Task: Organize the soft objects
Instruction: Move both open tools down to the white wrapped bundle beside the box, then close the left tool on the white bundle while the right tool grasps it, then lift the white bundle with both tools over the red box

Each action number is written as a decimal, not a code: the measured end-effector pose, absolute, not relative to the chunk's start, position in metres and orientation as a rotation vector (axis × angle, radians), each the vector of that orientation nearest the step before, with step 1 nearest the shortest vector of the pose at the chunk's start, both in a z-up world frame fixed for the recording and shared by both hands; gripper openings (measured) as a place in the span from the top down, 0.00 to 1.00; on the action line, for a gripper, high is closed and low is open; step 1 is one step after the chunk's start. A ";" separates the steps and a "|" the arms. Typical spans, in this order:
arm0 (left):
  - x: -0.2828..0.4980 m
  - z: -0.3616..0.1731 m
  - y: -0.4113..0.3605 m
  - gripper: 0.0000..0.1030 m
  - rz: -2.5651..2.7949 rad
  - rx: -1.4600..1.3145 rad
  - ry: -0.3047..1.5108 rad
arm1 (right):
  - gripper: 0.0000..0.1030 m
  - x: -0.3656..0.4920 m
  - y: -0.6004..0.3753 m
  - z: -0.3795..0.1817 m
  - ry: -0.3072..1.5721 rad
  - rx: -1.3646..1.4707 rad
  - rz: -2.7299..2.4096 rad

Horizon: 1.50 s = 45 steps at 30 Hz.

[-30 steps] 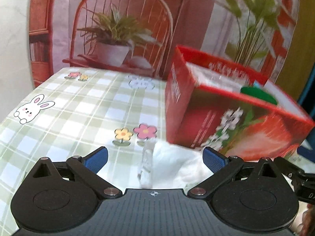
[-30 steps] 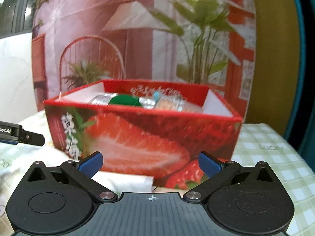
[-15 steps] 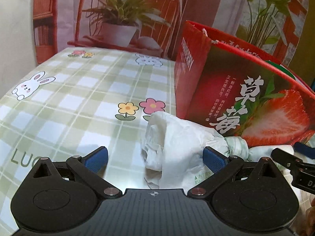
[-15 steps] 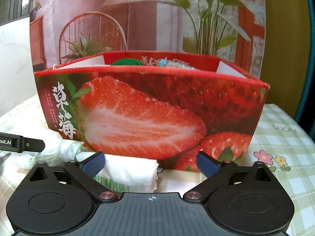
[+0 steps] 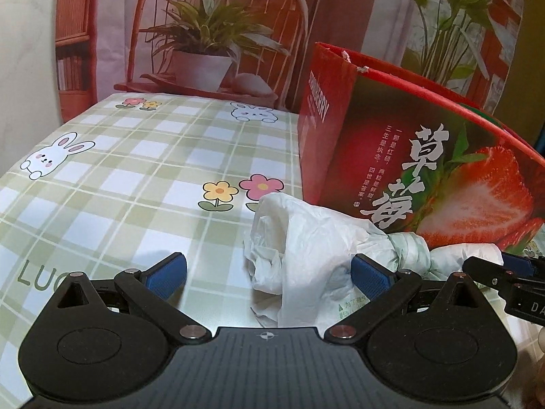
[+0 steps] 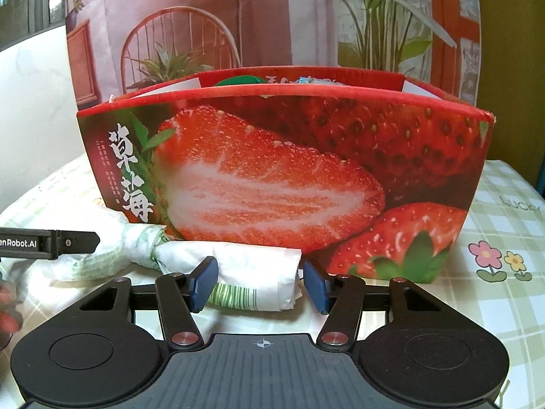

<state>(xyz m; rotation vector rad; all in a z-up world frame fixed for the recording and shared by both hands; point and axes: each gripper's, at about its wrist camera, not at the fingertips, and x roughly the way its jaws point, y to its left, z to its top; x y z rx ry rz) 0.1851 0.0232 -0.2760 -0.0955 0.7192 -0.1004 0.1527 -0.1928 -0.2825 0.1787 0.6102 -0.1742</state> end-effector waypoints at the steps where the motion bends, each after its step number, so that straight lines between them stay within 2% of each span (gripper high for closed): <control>1: 0.185 -0.276 0.023 0.00 -0.101 -0.094 0.717 | 0.49 0.153 -0.194 -0.283 0.611 0.187 -0.175; 9: 0.184 -0.277 0.022 0.00 -0.100 -0.074 0.711 | 0.47 0.152 -0.204 -0.285 0.611 0.259 -0.153; 16: 0.184 -0.275 0.026 0.02 -0.113 -0.087 0.713 | 0.54 0.150 -0.205 -0.285 0.612 0.273 -0.119; 18: 0.181 -0.273 0.025 0.15 -0.120 -0.077 0.709 | 0.56 0.150 -0.205 -0.285 0.612 0.280 -0.107; 20: 0.177 -0.270 0.023 0.39 -0.170 -0.083 0.703 | 0.59 0.150 -0.203 -0.285 0.613 0.281 -0.089; 25: 0.173 -0.265 0.018 0.53 -0.212 -0.049 0.686 | 0.60 0.151 -0.202 -0.285 0.613 0.277 -0.084; 33: 0.168 -0.268 0.022 0.57 -0.225 -0.093 0.689 | 0.69 0.146 -0.205 -0.283 0.598 0.292 -0.078; 35: 0.166 -0.267 0.023 0.58 -0.228 -0.098 0.690 | 0.74 0.143 -0.205 -0.281 0.588 0.290 -0.080; 45: 0.147 -0.260 0.012 0.60 -0.285 -0.075 0.676 | 0.80 0.105 -0.205 -0.262 0.537 0.285 -0.096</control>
